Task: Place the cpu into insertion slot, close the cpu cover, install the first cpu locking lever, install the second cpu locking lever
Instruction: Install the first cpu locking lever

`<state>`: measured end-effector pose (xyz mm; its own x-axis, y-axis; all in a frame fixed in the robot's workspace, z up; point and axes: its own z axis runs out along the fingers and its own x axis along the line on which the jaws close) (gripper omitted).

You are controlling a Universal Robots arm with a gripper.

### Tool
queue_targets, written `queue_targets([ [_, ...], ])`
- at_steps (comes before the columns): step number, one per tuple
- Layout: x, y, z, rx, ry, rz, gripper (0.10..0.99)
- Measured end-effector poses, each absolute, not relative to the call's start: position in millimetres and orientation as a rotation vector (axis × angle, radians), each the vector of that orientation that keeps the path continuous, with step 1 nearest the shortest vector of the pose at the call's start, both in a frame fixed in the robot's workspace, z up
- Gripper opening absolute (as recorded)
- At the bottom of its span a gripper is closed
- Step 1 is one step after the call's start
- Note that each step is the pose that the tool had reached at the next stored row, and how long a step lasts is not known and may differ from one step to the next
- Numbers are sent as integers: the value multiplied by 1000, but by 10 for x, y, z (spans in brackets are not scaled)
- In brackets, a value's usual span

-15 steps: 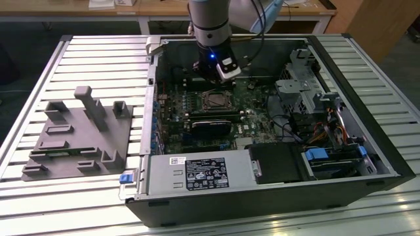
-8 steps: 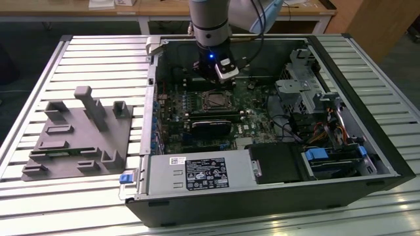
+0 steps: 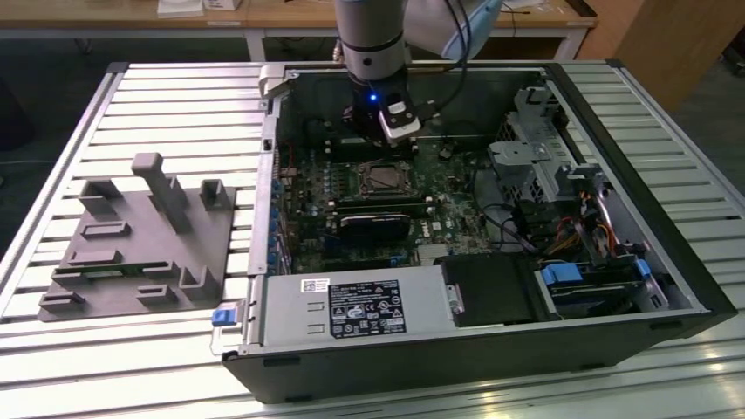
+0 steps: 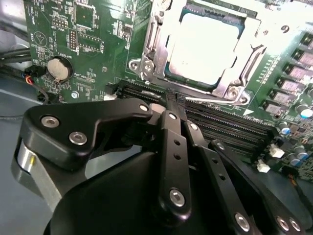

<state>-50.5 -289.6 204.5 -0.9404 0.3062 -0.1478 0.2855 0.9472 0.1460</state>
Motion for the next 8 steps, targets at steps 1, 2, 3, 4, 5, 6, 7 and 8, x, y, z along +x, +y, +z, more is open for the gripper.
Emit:
queue_targets([
  [1, -505, -2889, 2044, 453, 2932, 181, 106],
  [2, -505, -2884, 2042, 457, 2931, 179, 106],
  [3, -505, -2883, 2039, 463, 2930, 177, 106],
  [4, -505, -2883, 2036, 471, 2928, 174, 106],
  [5, -505, -2883, 2032, 482, 2925, 171, 106],
  [6, -505, -2883, 2027, 494, 2923, 168, 106],
  [7, -505, -2883, 2023, 506, 2920, 166, 106],
  [8, -505, -2883, 2019, 519, 2917, 164, 106],
])
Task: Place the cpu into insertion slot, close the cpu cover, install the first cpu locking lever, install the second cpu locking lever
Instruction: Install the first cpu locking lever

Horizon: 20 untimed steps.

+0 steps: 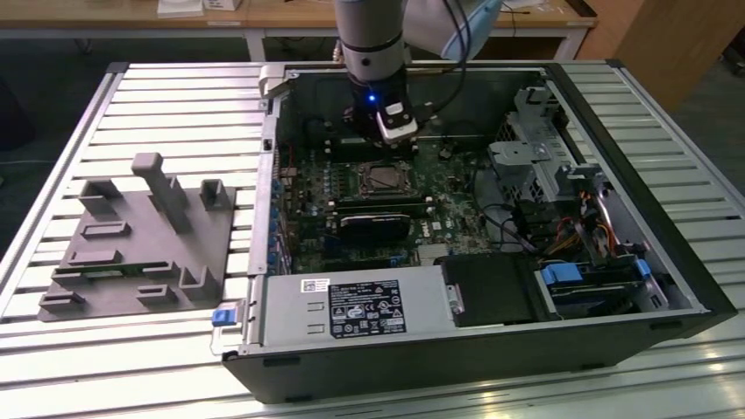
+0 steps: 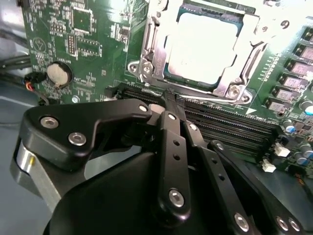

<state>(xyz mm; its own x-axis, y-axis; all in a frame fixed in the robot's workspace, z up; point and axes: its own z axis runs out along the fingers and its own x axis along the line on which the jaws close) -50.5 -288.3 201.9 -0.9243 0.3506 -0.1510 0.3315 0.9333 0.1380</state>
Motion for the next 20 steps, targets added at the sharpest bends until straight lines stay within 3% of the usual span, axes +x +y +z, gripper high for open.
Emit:
queue_targets([
  [14, -506, -2883, 1946, 670, 2880, 139, 106],
  [20, -505, -2882, 1940, 675, 2883, 184, 106],
])
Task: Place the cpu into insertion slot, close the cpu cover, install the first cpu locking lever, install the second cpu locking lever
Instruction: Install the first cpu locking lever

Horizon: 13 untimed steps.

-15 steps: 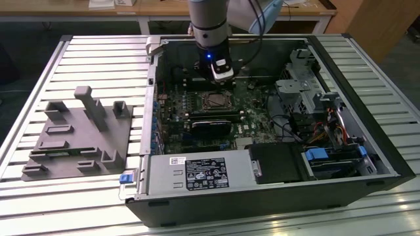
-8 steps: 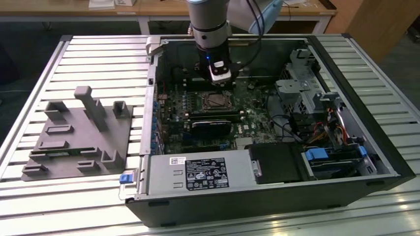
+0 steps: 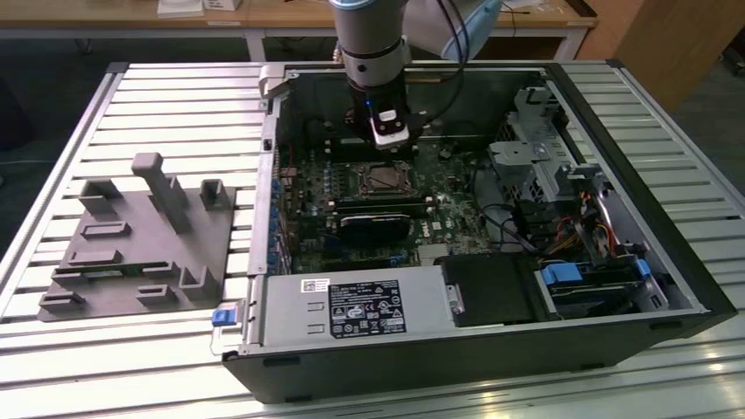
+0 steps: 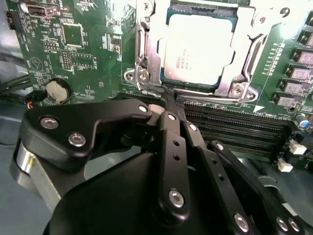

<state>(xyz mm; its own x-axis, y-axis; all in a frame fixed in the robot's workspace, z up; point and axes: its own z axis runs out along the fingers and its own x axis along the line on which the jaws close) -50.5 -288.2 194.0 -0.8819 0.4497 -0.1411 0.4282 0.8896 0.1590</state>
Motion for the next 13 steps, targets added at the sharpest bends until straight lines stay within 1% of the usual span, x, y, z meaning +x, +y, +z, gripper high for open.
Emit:
queue_targets([
  [5, -505, -2882, 1967, 675, 2883, 184, 106],
  [13, -505, -2882, 2128, 675, 2883, 184, 106],
])
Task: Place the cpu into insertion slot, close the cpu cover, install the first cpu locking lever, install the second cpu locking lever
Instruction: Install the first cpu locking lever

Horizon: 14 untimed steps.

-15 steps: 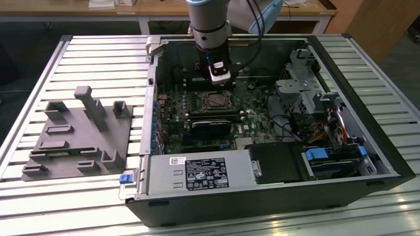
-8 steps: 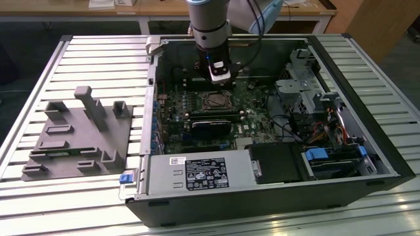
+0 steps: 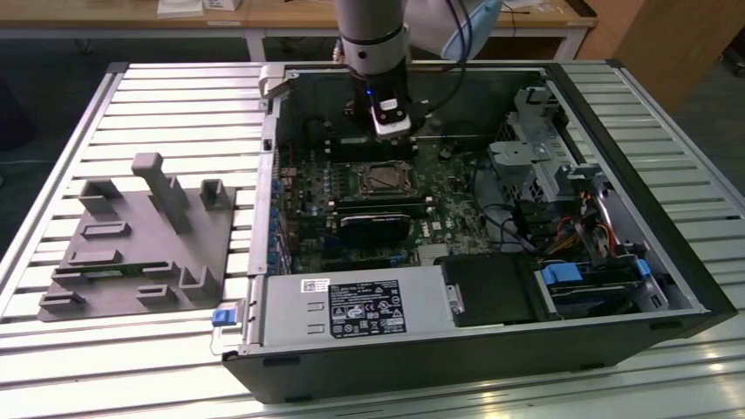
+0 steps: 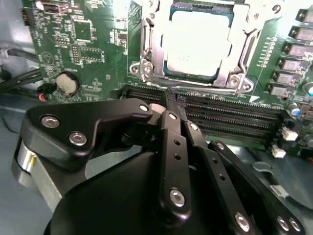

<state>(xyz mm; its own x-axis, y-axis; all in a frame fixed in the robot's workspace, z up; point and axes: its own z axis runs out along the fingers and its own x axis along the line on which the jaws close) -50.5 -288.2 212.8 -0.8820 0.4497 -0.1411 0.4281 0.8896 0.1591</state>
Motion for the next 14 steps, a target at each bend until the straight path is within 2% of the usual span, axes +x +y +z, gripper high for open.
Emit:
queue_targets([
  [10, -505, -2882, 2175, 675, 2883, 183, 106],
  [14, -503, -2901, 2172, 674, 2886, 157, 106],
])
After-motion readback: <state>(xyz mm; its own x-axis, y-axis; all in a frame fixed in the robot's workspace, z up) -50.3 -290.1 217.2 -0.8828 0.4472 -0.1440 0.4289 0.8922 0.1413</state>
